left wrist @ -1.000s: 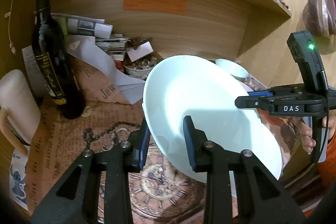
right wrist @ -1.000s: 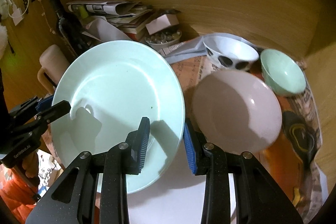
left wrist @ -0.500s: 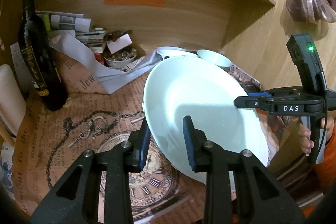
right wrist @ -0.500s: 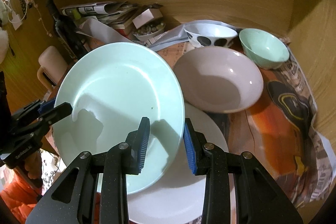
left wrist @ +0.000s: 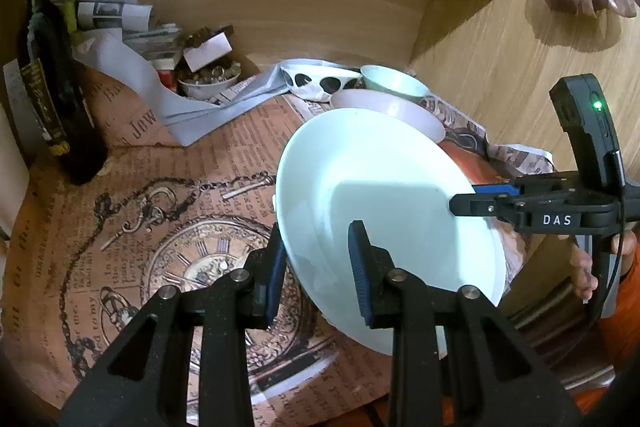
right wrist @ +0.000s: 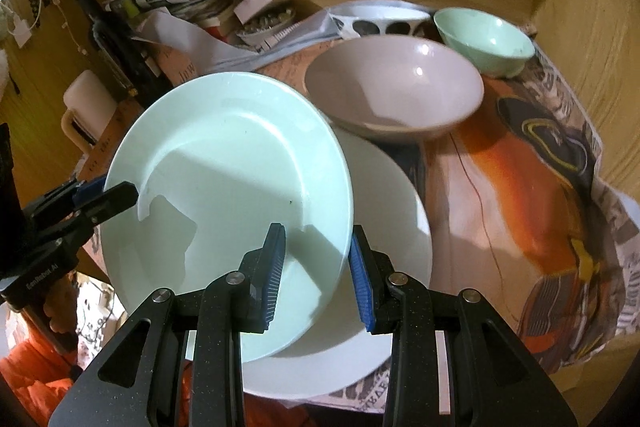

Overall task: Organize plates and bowls
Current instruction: 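Lower the mint green plate onto the white plate with both tools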

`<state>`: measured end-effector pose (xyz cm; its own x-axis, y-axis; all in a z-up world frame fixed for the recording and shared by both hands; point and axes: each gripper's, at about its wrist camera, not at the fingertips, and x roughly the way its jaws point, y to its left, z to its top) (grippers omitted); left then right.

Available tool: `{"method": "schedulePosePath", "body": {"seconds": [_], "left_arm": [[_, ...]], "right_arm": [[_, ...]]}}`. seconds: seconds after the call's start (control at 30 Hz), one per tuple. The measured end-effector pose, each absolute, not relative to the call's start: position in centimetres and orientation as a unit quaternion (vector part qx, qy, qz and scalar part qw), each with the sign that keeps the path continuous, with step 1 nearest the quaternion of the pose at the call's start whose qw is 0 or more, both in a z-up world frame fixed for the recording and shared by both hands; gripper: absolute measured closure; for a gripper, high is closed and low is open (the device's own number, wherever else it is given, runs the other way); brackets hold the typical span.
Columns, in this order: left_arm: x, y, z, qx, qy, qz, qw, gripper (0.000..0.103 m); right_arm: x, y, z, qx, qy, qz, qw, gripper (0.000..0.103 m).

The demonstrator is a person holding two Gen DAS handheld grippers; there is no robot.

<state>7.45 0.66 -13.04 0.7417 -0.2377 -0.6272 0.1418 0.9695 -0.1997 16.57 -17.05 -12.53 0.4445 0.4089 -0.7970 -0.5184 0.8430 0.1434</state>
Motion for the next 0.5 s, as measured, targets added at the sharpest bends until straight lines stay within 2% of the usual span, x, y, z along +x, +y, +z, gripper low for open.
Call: {"method": "schedulePosePath", "body": {"seconds": [0.5], "left_arm": [[8.5,-0.6,-15.6,-0.071,0.378,-0.117,0.916,0.073]], "right_arm": [[16.2,-18.8,-14.3,-0.046,0.471,0.257,0.843,0.074]]}}
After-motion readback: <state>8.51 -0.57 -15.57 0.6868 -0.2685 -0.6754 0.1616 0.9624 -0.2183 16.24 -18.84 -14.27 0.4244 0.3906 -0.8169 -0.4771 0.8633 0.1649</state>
